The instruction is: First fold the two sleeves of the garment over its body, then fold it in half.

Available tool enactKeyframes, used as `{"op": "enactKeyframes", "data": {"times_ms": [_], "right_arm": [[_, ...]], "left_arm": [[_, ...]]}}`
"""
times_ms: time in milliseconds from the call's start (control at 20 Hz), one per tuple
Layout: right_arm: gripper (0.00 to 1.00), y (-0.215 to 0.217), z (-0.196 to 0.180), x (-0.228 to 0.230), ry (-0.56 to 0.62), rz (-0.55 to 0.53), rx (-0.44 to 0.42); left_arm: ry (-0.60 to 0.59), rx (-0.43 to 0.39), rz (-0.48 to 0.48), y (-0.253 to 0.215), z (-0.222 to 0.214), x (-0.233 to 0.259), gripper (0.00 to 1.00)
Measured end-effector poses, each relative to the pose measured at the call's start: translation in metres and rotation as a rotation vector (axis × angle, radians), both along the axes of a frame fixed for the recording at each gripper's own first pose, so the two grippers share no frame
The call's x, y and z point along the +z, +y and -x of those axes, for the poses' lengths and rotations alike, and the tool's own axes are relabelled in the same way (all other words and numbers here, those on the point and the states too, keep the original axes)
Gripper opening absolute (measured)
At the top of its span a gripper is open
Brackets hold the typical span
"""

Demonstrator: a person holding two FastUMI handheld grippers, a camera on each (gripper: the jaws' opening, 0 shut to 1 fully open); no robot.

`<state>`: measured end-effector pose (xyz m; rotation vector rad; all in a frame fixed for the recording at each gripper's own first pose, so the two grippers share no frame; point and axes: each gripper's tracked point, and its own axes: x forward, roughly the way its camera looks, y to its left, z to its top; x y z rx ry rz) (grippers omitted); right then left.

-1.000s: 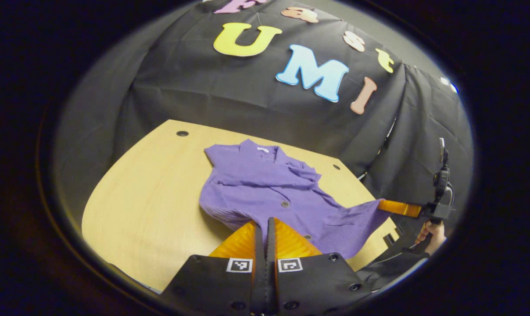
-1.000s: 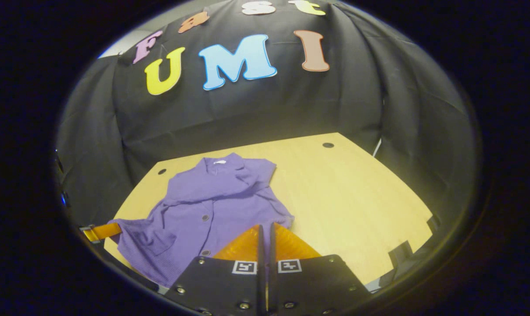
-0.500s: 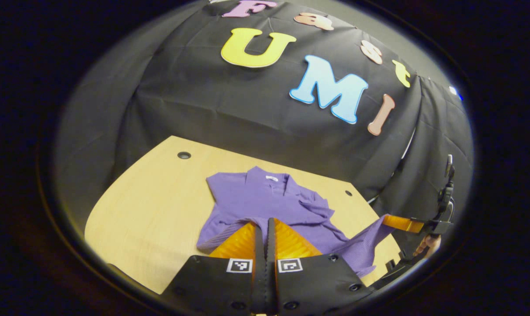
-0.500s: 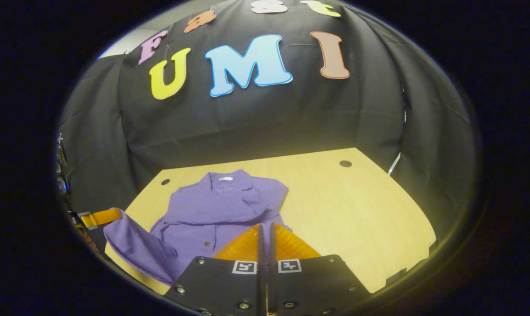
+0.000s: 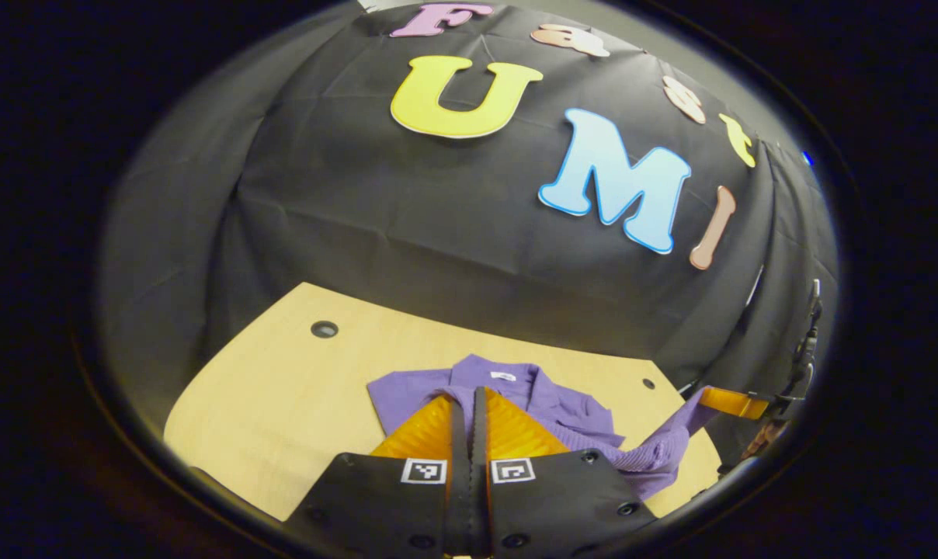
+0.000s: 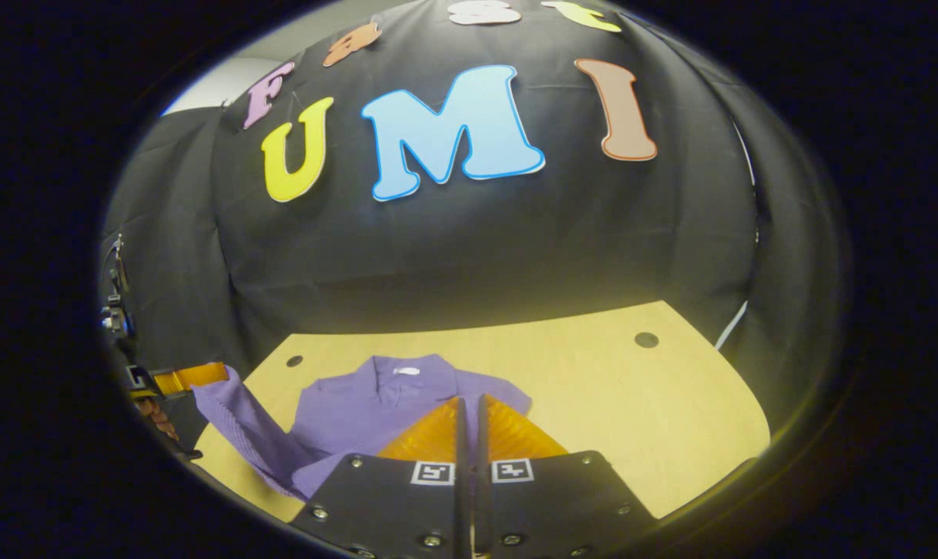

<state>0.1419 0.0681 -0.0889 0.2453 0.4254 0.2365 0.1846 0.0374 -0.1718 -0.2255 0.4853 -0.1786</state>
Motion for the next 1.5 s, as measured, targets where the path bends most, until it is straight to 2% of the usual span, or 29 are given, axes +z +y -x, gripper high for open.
{"op": "enactKeyframes", "data": {"times_ms": [200, 550, 750, 1000, 1050, 1200, 1300, 1400, 1450, 1500], "right_arm": [[0.03, 0.002, -0.054, -0.007, -0.001, -0.001, 0.01], [0.03, 0.008, -0.135, -0.034, 0.01, 0.015, 0.007], [0.02, 0.007, -0.164, -0.057, 0.018, 0.036, -0.017], [0.03, 0.009, -0.177, -0.081, 0.034, 0.095, -0.028], [0.04, 0.01, -0.176, -0.085, 0.037, 0.118, -0.025], [0.06, 0.013, -0.169, -0.086, 0.04, 0.186, -0.016], [0.08, 0.013, -0.164, -0.083, 0.035, 0.227, -0.023], [0.22, 0.012, -0.157, -0.074, 0.01, 0.276, -0.021], [0.23, 0.012, -0.151, -0.066, -0.007, 0.301, -0.015], [0.41, 0.012, -0.146, -0.062, -0.017, 0.32, -0.014]], "left_arm": [[-0.037, 0.04, -0.042, 0.012, -0.053, -0.005, 0.06], [-0.003, 0.105, -0.135, 0.027, -0.123, -0.044, 0.06], [0.0, 0.13, -0.231, 0.037, -0.145, -0.067, 0.06], [0.034, 0.149, -0.312, 0.043, -0.151, -0.089, 0.08], [0.042, 0.152, -0.322, 0.043, -0.151, -0.092, 0.14], [0.048, 0.134, -0.332, 0.037, -0.151, -0.094, 0.19], [0.056, 0.131, -0.348, 0.036, -0.151, -0.097, 0.27], [0.05, 0.119, -0.345, 0.033, -0.148, -0.093, 0.45], [0.044, 0.112, -0.338, 0.031, -0.146, -0.09, 0.55], [0.04, 0.113, -0.332, 0.032, -0.142, -0.088, 0.7]]}}
